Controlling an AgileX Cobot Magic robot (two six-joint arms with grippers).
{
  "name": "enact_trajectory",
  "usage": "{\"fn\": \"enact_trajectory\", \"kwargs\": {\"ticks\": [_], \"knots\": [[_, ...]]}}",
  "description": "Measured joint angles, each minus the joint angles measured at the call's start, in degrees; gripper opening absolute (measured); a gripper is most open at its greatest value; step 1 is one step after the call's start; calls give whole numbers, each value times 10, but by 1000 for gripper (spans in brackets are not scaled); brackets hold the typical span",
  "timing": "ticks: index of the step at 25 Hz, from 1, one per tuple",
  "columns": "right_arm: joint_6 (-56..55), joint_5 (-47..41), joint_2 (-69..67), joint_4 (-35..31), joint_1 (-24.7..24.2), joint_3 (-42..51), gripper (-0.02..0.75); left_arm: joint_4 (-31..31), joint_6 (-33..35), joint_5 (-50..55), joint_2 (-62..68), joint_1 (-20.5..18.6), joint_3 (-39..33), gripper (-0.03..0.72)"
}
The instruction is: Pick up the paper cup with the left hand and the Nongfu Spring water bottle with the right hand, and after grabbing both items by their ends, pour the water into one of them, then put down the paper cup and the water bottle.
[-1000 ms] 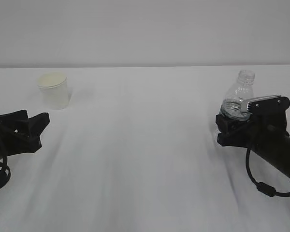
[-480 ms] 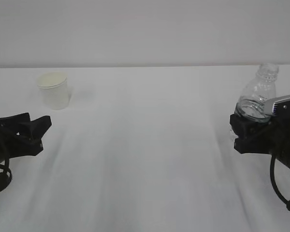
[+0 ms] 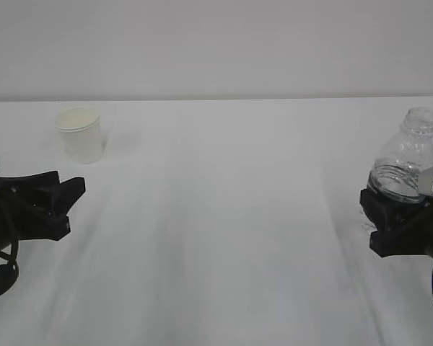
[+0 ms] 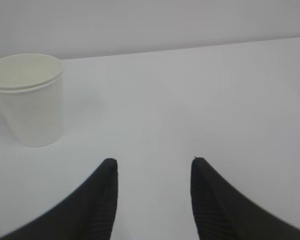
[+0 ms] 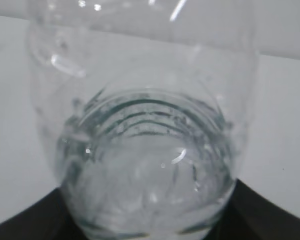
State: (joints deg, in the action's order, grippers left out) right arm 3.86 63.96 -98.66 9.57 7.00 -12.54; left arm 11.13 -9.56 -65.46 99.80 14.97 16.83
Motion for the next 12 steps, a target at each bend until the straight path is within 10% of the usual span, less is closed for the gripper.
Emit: {"fn": "enact_trajectory", "kwargs": {"ticks": [6, 12], "knots": [[1, 0, 4, 2, 0, 3, 430, -97, 0, 0, 8, 0, 26, 386], [1, 0, 4, 3, 0, 3, 430, -111, 0, -1, 64, 0, 70, 645]]}}
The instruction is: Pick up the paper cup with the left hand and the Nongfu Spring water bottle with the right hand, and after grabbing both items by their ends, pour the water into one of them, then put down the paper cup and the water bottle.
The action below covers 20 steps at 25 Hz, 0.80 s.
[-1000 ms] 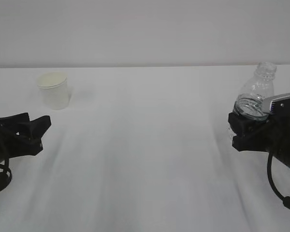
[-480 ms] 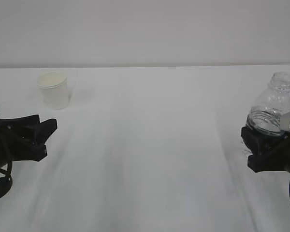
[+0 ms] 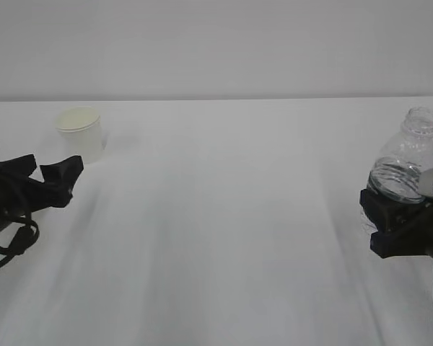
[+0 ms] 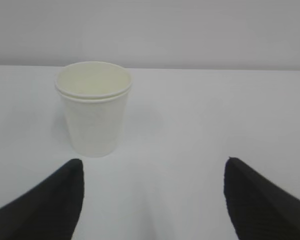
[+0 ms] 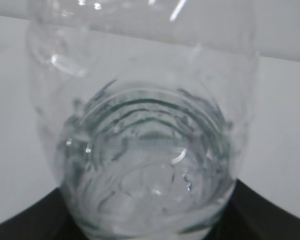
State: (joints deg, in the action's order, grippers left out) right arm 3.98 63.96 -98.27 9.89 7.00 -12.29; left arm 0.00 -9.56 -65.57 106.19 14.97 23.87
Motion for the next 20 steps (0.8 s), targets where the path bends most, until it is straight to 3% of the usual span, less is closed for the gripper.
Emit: {"fn": "enact_trajectory", "kwargs": {"ticks": [5, 20], "knots": [[0, 0, 0, 1, 0, 0, 430, 0, 0, 0, 67, 0, 52, 677], [0, 0, 0, 1, 0, 0, 430, -32, 41, 0, 200, -9, 175, 679]]}}
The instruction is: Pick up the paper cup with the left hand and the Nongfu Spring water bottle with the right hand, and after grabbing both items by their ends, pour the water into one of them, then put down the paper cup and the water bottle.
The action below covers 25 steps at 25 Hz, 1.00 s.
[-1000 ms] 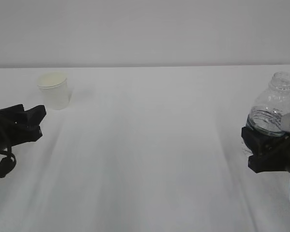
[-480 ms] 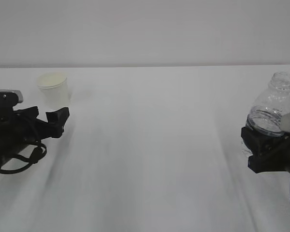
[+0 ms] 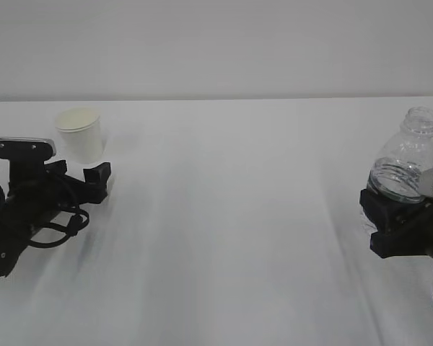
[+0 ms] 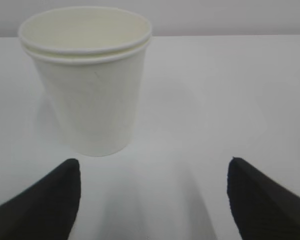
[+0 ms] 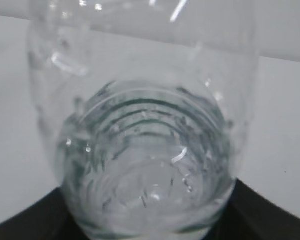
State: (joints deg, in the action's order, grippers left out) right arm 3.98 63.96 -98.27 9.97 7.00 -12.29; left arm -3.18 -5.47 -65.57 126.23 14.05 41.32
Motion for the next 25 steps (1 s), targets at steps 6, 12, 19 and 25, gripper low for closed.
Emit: {"fn": "enact_trajectory", "kwargs": {"ticks": [6, 12, 19, 25], "knots": [[0, 0, 0, 0, 0, 0, 430, -13, 2, 0, 27, -18, 34, 679], [0, 0, 0, 0, 0, 0, 429, -13, 13, 0, 28, -20, 64, 679], [0, 0, 0, 0, 0, 0, 429, -13, 34, -1, 73, -22, 123, 679], [0, 0, 0, 0, 0, 0, 429, -13, 35, -1, 82, -24, 138, 679]]}}
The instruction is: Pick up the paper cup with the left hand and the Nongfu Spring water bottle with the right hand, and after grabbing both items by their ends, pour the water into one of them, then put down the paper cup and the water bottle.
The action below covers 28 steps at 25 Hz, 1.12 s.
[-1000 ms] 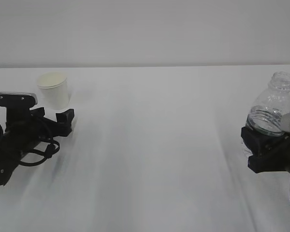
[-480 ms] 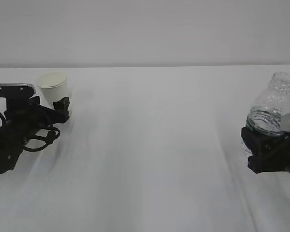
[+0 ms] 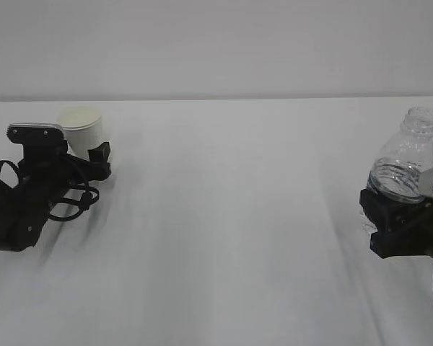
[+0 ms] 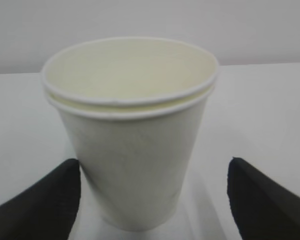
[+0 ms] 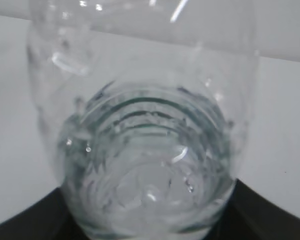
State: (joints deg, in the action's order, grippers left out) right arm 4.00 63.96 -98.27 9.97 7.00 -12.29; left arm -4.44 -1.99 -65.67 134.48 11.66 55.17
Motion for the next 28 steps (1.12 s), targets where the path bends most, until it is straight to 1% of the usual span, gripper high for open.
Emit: {"fn": "enact_trajectory", "kwargs": {"ticks": [7, 11, 16, 28], "knots": [[1, 0, 0, 0, 0, 0, 429, 0, 0, 0, 3, -19, 25, 679], [1, 0, 0, 1, 0, 0, 429, 35, 0, 23, 7, -36, 48, 688], [1, 0, 0, 3, 0, 0, 429, 52, 0, 34, 19, -36, 56, 690], [1, 0, 0, 5, 0, 0, 429, 53, 1, 10, 54, -37, 79, 691]]}}
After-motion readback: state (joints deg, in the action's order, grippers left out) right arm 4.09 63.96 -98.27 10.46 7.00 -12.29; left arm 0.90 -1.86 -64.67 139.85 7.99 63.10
